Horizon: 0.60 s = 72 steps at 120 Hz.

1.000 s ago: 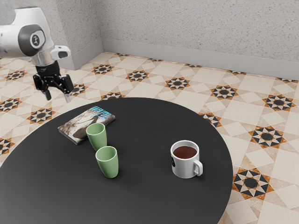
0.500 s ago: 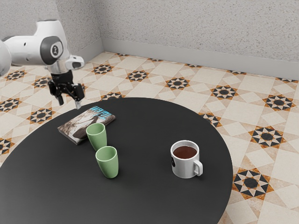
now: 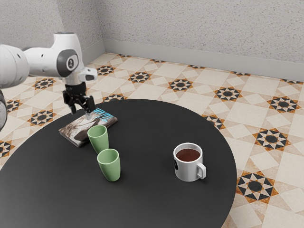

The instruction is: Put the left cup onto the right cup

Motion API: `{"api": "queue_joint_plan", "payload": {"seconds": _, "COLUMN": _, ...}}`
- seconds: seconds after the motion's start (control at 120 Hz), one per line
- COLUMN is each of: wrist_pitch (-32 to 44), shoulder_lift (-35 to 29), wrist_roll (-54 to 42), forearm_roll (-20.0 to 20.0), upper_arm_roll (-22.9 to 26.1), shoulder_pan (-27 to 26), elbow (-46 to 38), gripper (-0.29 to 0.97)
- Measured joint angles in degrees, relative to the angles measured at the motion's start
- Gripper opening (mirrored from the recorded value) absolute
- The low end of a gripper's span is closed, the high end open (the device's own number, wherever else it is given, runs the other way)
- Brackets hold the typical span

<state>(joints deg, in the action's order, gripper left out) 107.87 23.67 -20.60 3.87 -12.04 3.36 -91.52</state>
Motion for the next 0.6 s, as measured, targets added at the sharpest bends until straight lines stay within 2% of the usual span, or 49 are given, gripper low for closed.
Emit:
{"api": "queue_joint_plan", "payload": {"seconds": 0.25, "wrist_pitch": 1.0, "shoulder_lift": 3.8, "wrist_roll": -1.4, "forearm_roll": 0.1, "upper_arm_roll": 0.2, "shoulder_pan": -0.1, "elbow": 0.6, "gripper": 0.66}}
{"api": "queue_joint_plan", "payload": {"seconds": 0.6, "wrist_pitch": 2.1, "shoulder_lift": 5.4, "wrist_roll": -2.6, "forearm_roll": 0.2, "upper_arm_roll": 0.4, "shoulder_pan": -1.1, "elbow": 1.4, "gripper": 0.66}}
